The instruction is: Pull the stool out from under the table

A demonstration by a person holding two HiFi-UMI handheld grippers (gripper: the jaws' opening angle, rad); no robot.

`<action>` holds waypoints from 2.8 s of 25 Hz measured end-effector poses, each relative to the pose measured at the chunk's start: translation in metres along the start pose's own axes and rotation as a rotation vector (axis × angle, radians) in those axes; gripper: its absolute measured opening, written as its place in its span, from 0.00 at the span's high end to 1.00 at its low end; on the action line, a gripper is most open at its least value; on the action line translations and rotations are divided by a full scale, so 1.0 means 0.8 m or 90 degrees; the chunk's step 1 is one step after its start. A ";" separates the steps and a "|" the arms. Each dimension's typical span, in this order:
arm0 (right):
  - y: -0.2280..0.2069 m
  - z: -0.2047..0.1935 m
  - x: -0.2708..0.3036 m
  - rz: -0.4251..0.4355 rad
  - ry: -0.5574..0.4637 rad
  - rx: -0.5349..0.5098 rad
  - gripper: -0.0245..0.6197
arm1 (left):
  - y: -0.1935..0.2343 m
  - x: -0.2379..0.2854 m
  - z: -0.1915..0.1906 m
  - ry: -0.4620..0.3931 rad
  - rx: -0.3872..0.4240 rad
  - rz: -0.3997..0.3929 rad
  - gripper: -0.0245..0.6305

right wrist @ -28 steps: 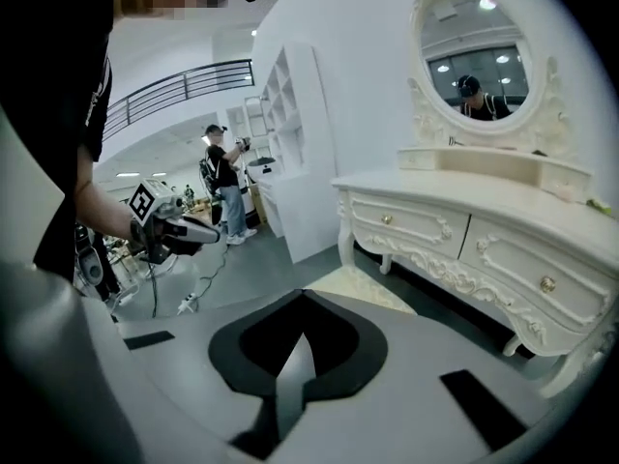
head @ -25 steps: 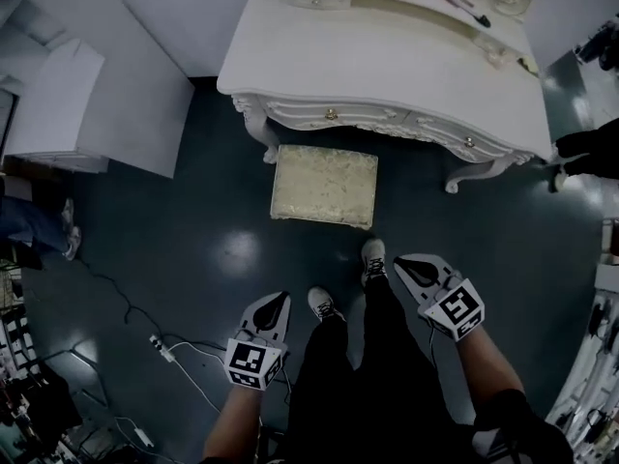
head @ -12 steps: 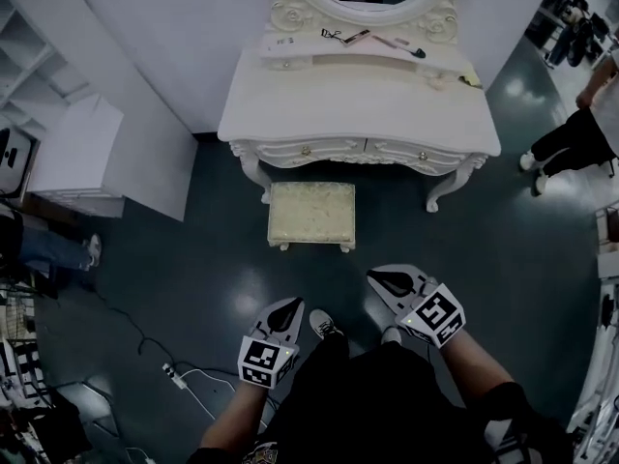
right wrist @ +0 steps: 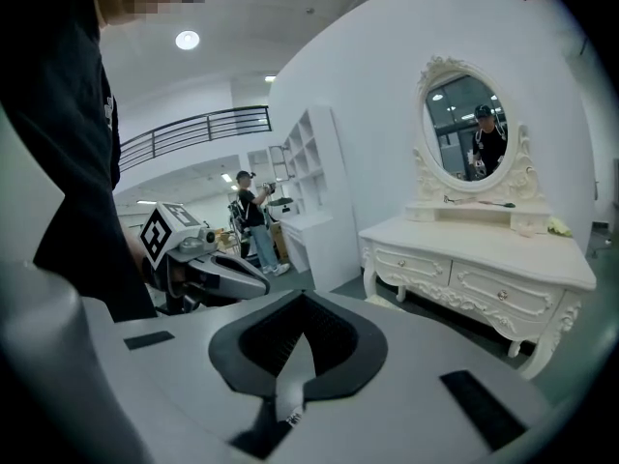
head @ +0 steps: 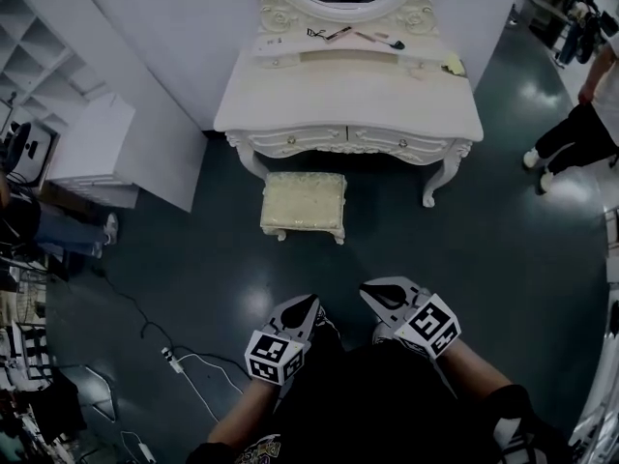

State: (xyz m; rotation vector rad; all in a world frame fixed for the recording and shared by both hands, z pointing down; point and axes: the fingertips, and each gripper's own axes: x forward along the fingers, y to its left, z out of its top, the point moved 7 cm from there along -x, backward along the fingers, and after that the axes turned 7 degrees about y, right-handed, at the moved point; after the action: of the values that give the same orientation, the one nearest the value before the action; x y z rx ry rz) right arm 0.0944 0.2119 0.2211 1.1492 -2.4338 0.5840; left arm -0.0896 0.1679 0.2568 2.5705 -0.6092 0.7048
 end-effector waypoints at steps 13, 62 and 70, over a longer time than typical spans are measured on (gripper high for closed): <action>0.026 -0.054 -0.095 0.000 -0.029 0.041 0.92 | -0.110 0.000 -0.014 -0.016 -0.004 -0.006 0.95; 0.058 -0.067 -0.098 0.060 -0.024 0.052 0.92 | -0.143 -0.014 -0.003 -0.033 0.005 -0.015 0.95; 0.045 -0.073 -0.106 0.054 -0.025 0.053 0.92 | -0.149 0.005 0.001 -0.024 -0.001 -0.027 0.95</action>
State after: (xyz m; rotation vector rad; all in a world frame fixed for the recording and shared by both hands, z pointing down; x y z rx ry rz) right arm 0.1256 0.3167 0.2201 1.1040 -2.5230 0.7012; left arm -0.0261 0.2644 0.2274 2.5923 -0.5653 0.6433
